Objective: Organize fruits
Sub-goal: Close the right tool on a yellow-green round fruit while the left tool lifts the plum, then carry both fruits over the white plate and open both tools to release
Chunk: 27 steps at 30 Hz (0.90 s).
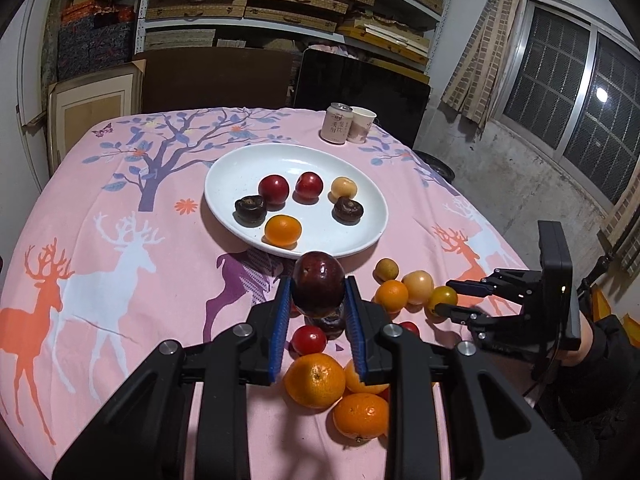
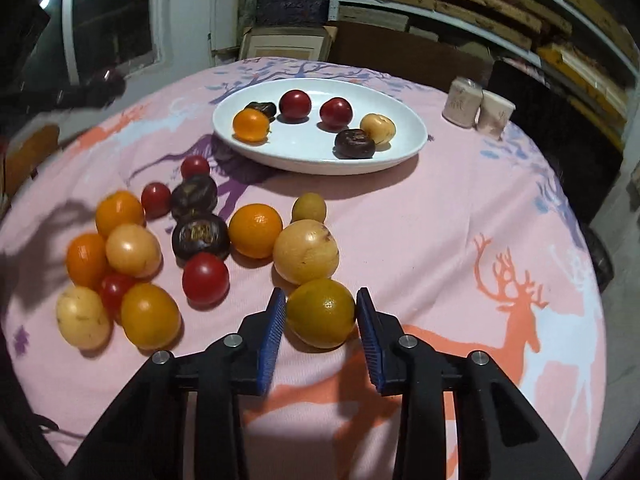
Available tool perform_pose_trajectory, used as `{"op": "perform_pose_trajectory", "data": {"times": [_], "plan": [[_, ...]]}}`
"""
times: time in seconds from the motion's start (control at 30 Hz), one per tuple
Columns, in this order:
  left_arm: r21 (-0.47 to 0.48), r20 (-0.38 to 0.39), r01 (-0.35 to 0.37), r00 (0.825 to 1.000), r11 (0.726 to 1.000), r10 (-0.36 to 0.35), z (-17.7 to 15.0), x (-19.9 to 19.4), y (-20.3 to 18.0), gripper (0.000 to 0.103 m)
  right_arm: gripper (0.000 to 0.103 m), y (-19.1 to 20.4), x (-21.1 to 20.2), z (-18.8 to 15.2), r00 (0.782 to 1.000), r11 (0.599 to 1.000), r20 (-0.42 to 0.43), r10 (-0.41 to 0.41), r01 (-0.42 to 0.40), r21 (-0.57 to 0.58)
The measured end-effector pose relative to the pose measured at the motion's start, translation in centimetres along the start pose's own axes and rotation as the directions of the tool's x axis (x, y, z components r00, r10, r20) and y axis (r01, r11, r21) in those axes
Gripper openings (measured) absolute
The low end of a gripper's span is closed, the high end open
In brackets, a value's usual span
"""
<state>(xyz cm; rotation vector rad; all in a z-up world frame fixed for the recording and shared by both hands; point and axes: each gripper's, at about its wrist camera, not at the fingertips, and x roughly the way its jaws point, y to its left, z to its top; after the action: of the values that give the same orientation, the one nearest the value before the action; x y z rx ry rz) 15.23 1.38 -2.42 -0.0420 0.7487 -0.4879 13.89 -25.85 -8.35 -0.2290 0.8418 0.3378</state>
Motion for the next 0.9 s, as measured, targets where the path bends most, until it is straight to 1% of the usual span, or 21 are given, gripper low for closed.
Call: {"op": "perform_pose_trajectory", "data": {"times": [0.07,0.13,0.23,0.27,0.37,0.43,0.47,0.5,0.57,0.67,0.8,0.9], "plan": [[0.002,0.001,-0.004,1.000,1.000,0.004,-0.2,-0.2,0.1,0.025,0.036,0.6,-0.4,0.1,1.000,0.999,0.007,-0.010,0.011,-0.036],[0.002,-0.001,-0.008,1.000,1.000,0.008,-0.3,-0.2,0.2,0.025,0.036,0.8,-1.3,0.3,1.000,0.999,0.027,-0.006,0.007,-0.042],[-0.003,-0.003,-0.011,1.000,1.000,0.011,0.1,0.1,0.4,0.025,0.036,0.4,-3.2,1.5,0.994,0.999,0.103,-0.024,0.027,-0.026],[-0.002,-0.003,-0.011,1.000,1.000,0.011,0.4,0.2,0.4,0.025,0.036,0.0,-3.8,2.1,0.990,0.999,0.136,-0.035,0.037,-0.014],[0.015,0.006,-0.020,1.000,1.000,0.020,1.8,0.7,0.2,0.025,0.036,-1.5,-5.6,5.2,0.968,0.997,0.241,-0.066,0.057,0.043],[0.025,0.013,-0.035,0.999,0.999,0.035,3.2,1.5,0.3,0.025,0.036,-2.4,-6.1,7.7,0.951,0.996,0.300,-0.078,0.058,0.073],[0.021,0.013,-0.042,0.999,0.999,0.042,4.2,2.1,0.6,0.025,0.036,-2.9,-6.0,8.9,0.945,0.995,0.316,-0.079,0.053,0.090],[0.013,0.013,-0.050,0.999,0.999,0.050,5.1,2.9,0.9,0.025,0.036,-3.4,-5.6,10.5,0.942,0.993,0.327,-0.076,0.042,0.110],[-0.003,0.005,-0.058,0.998,0.998,0.058,6.6,4.6,1.5,0.025,0.036,-4.2,-4.4,12.8,0.942,0.991,0.329,-0.061,0.017,0.136],[-0.016,-0.021,-0.089,0.996,0.996,0.088,8.9,8.1,2.6,0.025,0.036,-4.6,-0.7,16.3,0.955,0.989,0.293,-0.053,0.009,0.148],[-0.027,-0.068,-0.124,0.990,0.992,0.122,11.0,13.2,4.3,0.025,0.036,-4.1,4.7,19.0,0.968,0.992,0.245,-0.047,0.016,0.126],[-0.033,-0.095,-0.145,0.985,0.989,0.141,11.7,16.0,5.5,0.025,0.037,-3.3,7.6,19.9,0.971,0.993,0.229,-0.073,0.050,0.103]]}}
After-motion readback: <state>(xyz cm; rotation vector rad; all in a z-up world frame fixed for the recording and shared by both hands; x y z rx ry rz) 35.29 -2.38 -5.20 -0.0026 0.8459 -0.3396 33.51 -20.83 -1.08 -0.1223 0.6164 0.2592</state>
